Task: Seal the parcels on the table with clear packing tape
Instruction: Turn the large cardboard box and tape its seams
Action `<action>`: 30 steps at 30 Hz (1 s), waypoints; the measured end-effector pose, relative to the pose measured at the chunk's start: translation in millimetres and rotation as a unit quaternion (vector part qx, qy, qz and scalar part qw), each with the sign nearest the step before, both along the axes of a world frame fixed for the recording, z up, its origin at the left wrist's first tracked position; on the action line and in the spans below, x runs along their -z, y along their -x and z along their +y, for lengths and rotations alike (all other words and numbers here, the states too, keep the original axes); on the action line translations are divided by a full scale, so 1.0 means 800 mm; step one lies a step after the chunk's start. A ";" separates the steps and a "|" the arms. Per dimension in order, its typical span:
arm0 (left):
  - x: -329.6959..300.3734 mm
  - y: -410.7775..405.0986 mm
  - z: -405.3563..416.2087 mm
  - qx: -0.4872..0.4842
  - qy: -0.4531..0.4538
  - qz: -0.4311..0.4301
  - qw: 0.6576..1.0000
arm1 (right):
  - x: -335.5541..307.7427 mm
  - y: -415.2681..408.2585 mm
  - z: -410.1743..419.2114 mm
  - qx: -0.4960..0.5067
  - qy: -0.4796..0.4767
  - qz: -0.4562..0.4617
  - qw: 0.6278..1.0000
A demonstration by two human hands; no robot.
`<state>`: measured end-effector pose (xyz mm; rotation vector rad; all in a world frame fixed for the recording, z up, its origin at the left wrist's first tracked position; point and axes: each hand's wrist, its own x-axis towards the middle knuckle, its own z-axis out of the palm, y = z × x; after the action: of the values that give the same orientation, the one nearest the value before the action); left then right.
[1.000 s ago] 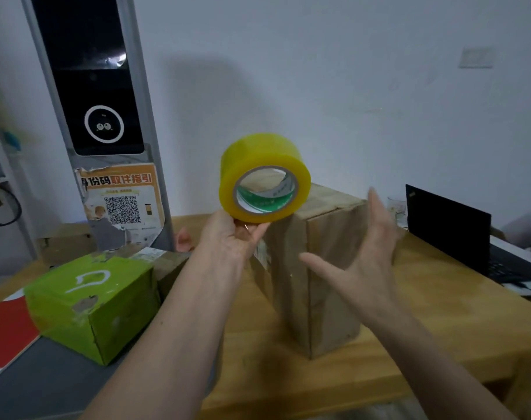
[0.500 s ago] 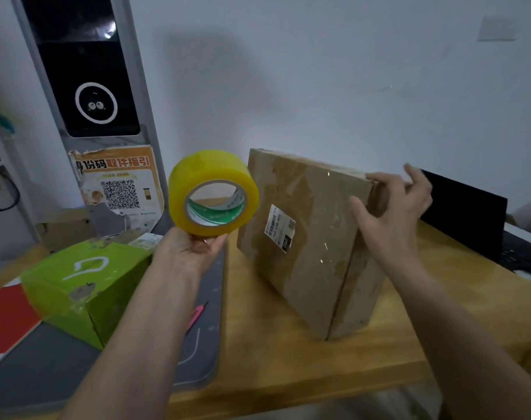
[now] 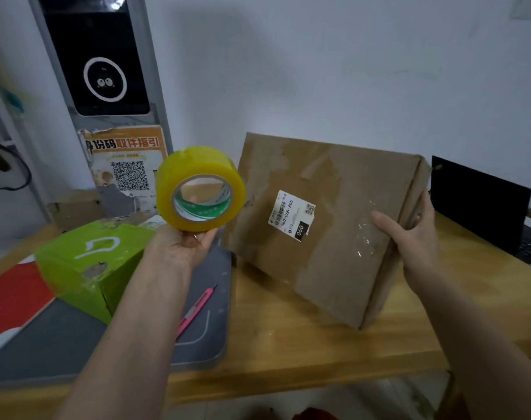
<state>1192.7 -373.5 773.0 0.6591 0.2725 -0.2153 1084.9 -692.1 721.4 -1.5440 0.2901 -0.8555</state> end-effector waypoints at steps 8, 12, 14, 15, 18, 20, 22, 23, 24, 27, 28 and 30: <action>0.002 -0.003 0.031 -0.023 0.029 -0.004 0.999 | -0.001 -0.002 -0.002 -0.031 -0.093 -0.037 0.995; 0.007 0.007 0.032 -0.010 0.021 -0.009 1.000 | -0.013 0.009 -0.006 -0.014 -0.144 -0.024 0.989; 0.011 0.007 0.031 -0.006 0.014 -0.005 1.000 | -0.020 0.014 -0.015 -0.005 -0.168 -0.002 0.986; 0.012 0.006 0.029 -0.006 0.012 -0.006 1.000 | -0.024 0.016 -0.019 -0.005 -0.179 0.006 0.984; 0.019 0.003 0.022 0.000 0.006 -0.001 1.000 | -0.033 0.022 -0.026 -0.009 -0.213 0.025 0.977; 0.024 0.001 0.014 0.009 -0.005 0.005 1.000 | -0.035 0.025 -0.025 -0.015 -0.225 0.025 0.974; 0.032 0.000 0.006 0.020 -0.017 0.007 1.000 | -0.033 0.026 -0.023 -0.018 -0.228 0.012 0.973; 0.034 0.002 0.003 0.026 -0.023 0.006 0.999 | -0.030 0.026 -0.023 -0.015 -0.223 0.001 0.975; 0.037 0.004 -0.001 0.033 -0.024 0.004 0.999 | -0.029 0.026 -0.021 -0.007 -0.219 -0.012 0.976; 0.041 0.013 -0.006 0.044 -0.034 0.010 0.998 | -0.026 0.024 -0.015 0.027 -0.194 -0.054 0.979; 0.042 0.016 -0.006 0.044 -0.036 0.007 0.998 | -0.027 0.023 -0.011 0.042 -0.182 -0.066 0.980; 0.039 0.018 -0.006 0.043 -0.040 0.007 0.998 | -0.030 0.022 -0.005 0.088 -0.125 -0.080 0.985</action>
<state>1178.3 -378.3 741.9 0.7492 0.2674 -0.2924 1067.6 -696.1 745.0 -1.2229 0.4054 -1.0346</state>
